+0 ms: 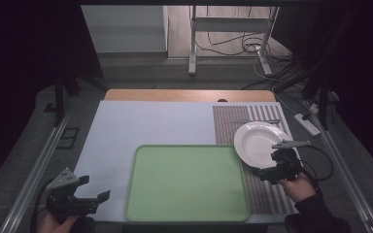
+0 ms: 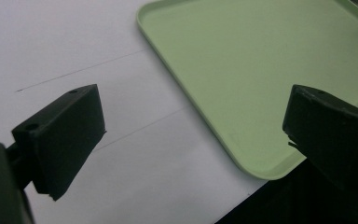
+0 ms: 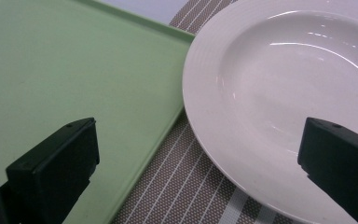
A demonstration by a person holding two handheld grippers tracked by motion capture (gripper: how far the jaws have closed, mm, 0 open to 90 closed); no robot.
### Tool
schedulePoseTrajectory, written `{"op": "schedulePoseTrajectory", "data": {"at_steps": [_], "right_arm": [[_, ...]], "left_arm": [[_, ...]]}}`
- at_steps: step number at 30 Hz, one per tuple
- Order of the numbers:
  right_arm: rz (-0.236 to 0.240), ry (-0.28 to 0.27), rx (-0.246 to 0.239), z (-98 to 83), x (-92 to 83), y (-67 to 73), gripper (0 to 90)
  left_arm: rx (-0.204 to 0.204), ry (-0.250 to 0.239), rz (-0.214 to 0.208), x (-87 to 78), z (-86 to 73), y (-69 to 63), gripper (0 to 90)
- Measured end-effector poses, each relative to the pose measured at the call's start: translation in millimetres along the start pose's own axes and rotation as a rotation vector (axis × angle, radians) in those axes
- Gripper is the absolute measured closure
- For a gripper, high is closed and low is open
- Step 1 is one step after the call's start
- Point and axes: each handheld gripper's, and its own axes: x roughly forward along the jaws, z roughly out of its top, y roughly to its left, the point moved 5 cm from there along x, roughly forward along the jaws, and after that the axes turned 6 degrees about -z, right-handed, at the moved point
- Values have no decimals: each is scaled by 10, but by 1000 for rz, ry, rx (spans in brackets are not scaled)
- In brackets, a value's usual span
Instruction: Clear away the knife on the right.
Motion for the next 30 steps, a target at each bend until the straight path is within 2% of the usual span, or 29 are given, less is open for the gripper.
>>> {"op": "schedulePoseTrajectory", "data": {"at_steps": [9,19,30], "right_arm": [[-43,7,11,126,122,-127,0],[-92,39,1,340,391,-340,0],[-129,67,18,562,643,-517,0]], "left_arm": [[-3,0,-1,1,0,3,53],[-3,0,-1,1,1,4,53],[-4,0,-2,-1,0,7,53]]}}
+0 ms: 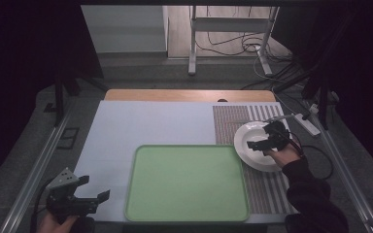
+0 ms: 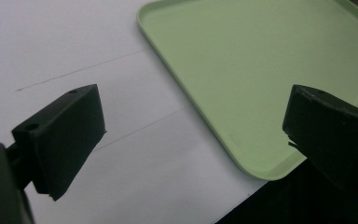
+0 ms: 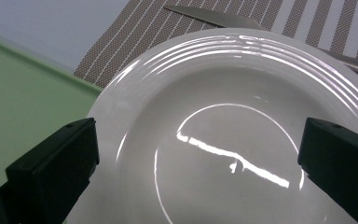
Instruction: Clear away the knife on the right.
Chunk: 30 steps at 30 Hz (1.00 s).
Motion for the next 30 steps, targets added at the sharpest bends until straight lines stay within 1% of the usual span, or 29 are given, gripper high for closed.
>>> {"op": "schedulePoseTrajectory", "data": {"at_steps": [2,4,7,10,12,15,19,22,27,30], "right_arm": [[0,4,3,21,20,-15,0],[0,4,16,61,64,-42,0],[-20,21,15,120,156,-94,0],[-28,25,14,144,202,-117,0],[-44,27,23,176,269,-160,0],[-43,30,27,189,314,-190,0],[-69,43,22,227,401,-262,0],[-75,47,25,244,429,-289,0],[-100,67,33,272,502,-379,0],[-105,58,42,307,513,-419,0]], "left_arm": [[0,0,0,0,0,0,53],[0,-1,0,0,0,1,53],[-1,-1,-1,0,0,1,53],[-1,-1,-1,0,0,1,53],[-1,-1,-1,0,0,2,53],[0,-1,-1,0,0,2,53],[-1,-1,-2,1,0,3,53],[-2,-1,-2,0,-1,4,53],[-3,-2,-3,0,0,4,53],[-3,-2,-3,0,-1,5,53]]}}
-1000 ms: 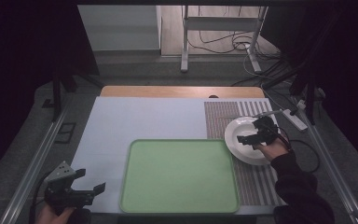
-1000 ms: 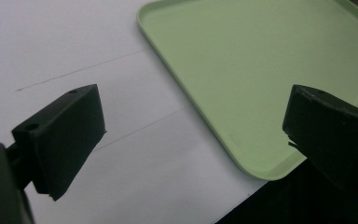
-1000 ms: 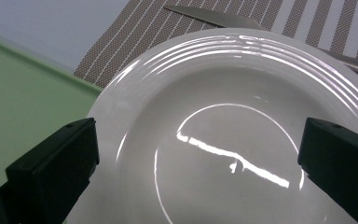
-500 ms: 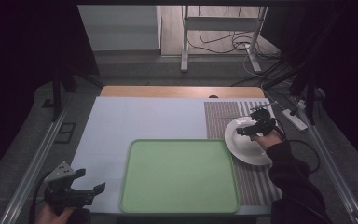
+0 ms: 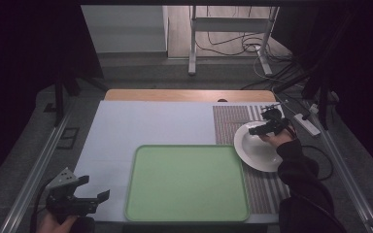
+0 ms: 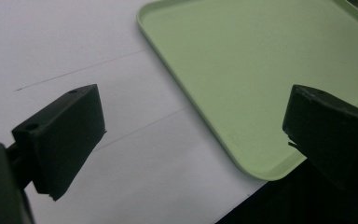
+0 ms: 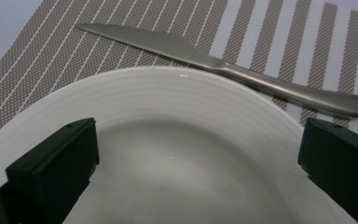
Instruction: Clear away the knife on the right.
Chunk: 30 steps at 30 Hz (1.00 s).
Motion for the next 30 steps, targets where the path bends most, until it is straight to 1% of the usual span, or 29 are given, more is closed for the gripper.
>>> {"op": "schedulePoseTrajectory", "data": {"at_steps": [8,9,10,14,15,18,21,25,27,28,29,30], "right_arm": [[-21,-3,18,117,47,-98,0],[-24,-4,26,151,75,-132,0],[-24,-4,26,151,75,-132,0],[-40,3,42,215,163,-209,0],[-40,3,42,215,163,-209,0],[-44,14,53,255,235,-239,0],[-45,21,50,272,261,-251,0],[-64,20,54,318,280,-300,0],[-64,15,48,343,276,-330,27],[-66,12,54,354,277,-346,46],[-75,9,58,367,286,-391,106],[-75,9,58,367,286,-391,106]], "left_arm": [[-2,1,0,1,0,1,53],[-1,2,0,2,0,1,53],[0,4,1,3,0,1,53],[-3,2,0,0,-1,3,53],[-3,2,0,0,-1,3,53],[-3,2,-1,1,0,5,53],[-2,2,-1,2,0,3,53],[-4,2,-1,1,-1,5,53],[-3,3,-1,1,-1,5,53],[-3,3,-1,1,-1,5,53],[-4,2,-1,1,-1,5,53],[-4,1,-2,2,-1,5,53]]}}
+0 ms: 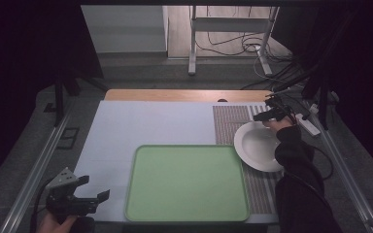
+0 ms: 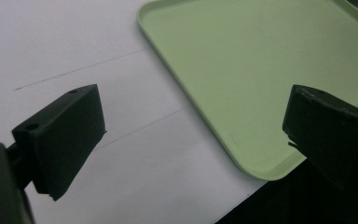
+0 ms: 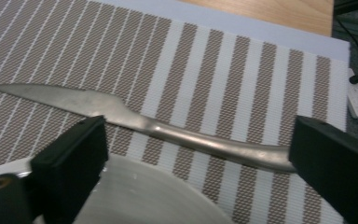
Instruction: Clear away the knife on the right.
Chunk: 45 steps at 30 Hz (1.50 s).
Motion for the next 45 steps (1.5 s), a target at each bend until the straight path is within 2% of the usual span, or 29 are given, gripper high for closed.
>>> {"op": "schedulePoseTrajectory", "data": {"at_steps": [4,5,6,7,9,12,14,17,19,24,28,33,36,37,39,40,42,43,44,45], "right_arm": [[1,-2,9,8,39,-79,318],[-1,4,0,2,55,-107,461],[-1,4,0,2,55,-107,461],[28,19,-10,-1,73,-121,606],[39,44,-22,-16,92,-138,728],[53,47,-39,-35,130,-157,891],[35,45,-57,-39,159,-174,900],[31,40,-52,-35,198,-186,900],[11,37,-33,-32,273,-205,900],[-18,39,-48,-53,340,-238,900],[-36,69,-57,-101,328,-265,900],[-20,113,-51,-167,275,-292,900],[6,147,-67,-227,220,-306,900],[19,173,-72,-267,182,-312,900],[30,183,-79,-284,166,-318,900],[25,203,-68,-310,145,-343,900],[48,208,-42,-323,140,-371,900],[52,202,-31,-320,144,-382,859],[52,202,-31,-320,144,-382,859],[39,194,-24,-307,142,-398,811]], "left_arm": [[0,1,0,0,0,0,53],[0,2,0,0,0,0,53],[0,2,0,0,1,0,53],[0,1,0,0,1,0,53],[0,1,0,1,1,1,53],[1,2,0,0,0,0,54],[2,2,0,0,0,-1,54],[2,2,0,1,0,-1,54],[2,1,-1,0,0,-1,54],[4,1,-1,0,0,-2,54],[5,0,-1,0,0,-4,54],[9,1,0,0,0,-7,54],[9,2,0,1,0,-7,54],[9,2,1,1,0,-8,54],[10,2,0,1,1,-10,54],[12,3,1,2,1,-11,55],[12,4,1,3,2,-12,55],[12,4,1,3,2,-11,55],[11,4,0,3,3,-11,55],[11,3,0,3,3,-11,55]]}}
